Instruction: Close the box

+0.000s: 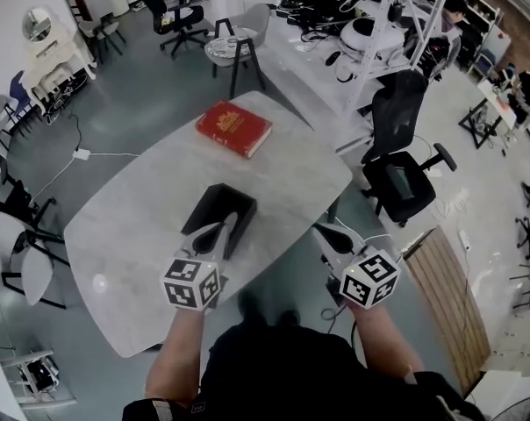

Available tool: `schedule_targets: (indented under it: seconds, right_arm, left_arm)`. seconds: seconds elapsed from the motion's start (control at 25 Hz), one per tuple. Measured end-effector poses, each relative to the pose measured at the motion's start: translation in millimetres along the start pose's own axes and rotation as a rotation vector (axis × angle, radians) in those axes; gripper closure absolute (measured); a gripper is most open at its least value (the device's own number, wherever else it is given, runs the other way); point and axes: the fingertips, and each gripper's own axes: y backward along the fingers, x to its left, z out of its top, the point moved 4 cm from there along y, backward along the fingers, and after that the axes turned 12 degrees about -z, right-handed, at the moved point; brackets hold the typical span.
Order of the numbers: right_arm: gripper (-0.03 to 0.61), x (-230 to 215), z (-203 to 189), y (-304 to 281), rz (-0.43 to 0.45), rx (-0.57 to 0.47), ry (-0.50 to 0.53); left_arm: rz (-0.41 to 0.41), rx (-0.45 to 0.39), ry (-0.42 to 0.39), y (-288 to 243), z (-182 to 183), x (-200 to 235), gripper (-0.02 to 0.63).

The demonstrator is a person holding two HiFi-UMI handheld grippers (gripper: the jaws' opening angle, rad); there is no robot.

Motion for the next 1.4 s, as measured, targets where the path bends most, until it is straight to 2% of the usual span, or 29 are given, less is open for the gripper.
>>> schedule_targets:
  seconds: [0.2,0.36,0.4,0.52,0.76,0.96,1.2,1.4]
  right_arm:
    - [0.575,33,17,-48,-0.018,-0.005,0.030]
    - [0.575,59,10,-82,-0.004,0.022,0.052]
    - [0.575,64,7,-89,0.000,0.034,0.052]
    - [0.575,76,-1,-109,0.020,0.071,0.043]
    - [0.575,92,-10,-153,0.079,0.117,0.053]
    - [0.575,96,-18,-181,0.123,0.165,0.072]
    - [0.575,97,-23,-198,0.149,0.209,0.096]
    - [0.575,88,-20,-205,0.139,0.225,0.109]
  left_arm:
    - [0.007,-0.025,0.015,23,4,63,0.617]
    - [0.000,-0.008,0.063,39,-12,106,0.601]
    - [-0.003,0.002,0.088,43,-19,114,0.536]
    - [-0.015,0.034,0.179,51,-44,134,0.431]
    - [-0.043,0.103,0.341,55,-97,165,0.334]
    - [-0.019,0.130,0.430,48,-131,189,0.325]
    - [-0.042,0.156,0.522,35,-158,211,0.318]
    - [-0.077,0.219,0.503,22,-168,216,0.305]
